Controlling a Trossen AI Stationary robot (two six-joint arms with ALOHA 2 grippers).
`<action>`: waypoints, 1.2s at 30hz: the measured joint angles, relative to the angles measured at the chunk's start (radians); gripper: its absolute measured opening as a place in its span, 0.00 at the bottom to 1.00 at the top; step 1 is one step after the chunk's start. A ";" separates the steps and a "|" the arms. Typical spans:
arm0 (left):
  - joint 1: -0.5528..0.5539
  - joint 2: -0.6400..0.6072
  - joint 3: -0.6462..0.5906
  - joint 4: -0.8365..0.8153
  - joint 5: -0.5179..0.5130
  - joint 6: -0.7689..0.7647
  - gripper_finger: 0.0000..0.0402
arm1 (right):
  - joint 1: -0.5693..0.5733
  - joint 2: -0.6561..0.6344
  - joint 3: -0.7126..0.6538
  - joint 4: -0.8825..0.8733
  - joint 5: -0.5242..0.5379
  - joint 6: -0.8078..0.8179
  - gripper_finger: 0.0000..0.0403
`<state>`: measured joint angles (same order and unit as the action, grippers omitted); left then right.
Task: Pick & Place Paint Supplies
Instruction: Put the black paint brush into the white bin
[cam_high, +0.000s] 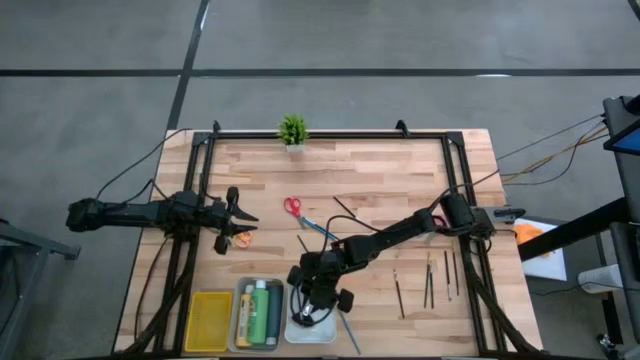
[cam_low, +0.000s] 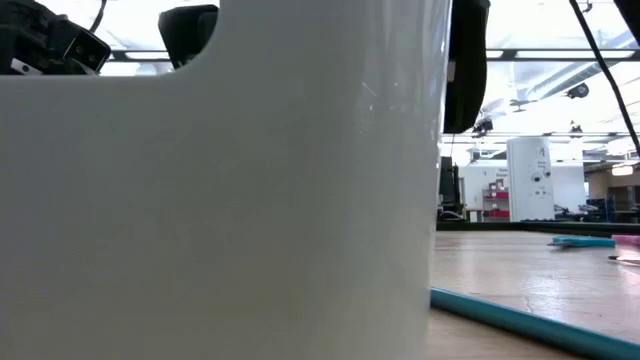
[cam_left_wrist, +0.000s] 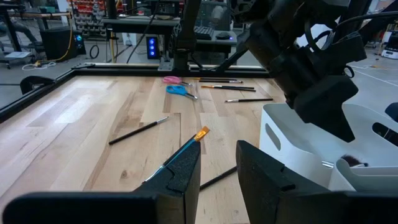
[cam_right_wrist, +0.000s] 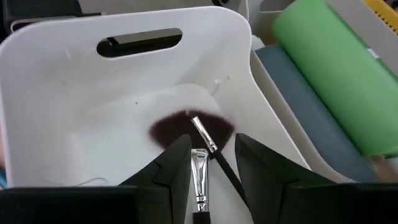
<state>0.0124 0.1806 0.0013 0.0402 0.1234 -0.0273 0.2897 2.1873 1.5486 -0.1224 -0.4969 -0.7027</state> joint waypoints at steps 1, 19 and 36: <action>0.000 0.000 0.000 0.000 0.000 0.000 0.26 | 0.000 -0.003 0.001 -0.001 0.000 0.016 0.31; 0.000 0.000 0.000 0.000 0.000 0.000 0.26 | -0.083 -0.253 0.019 -0.167 0.000 0.451 0.31; 0.000 0.000 0.000 0.000 0.000 0.000 0.26 | -0.283 -0.304 0.001 -0.528 0.376 0.835 0.31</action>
<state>0.0124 0.1806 0.0013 0.0402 0.1234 -0.0275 0.0066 1.8837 1.5499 -0.6506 -0.1207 0.1318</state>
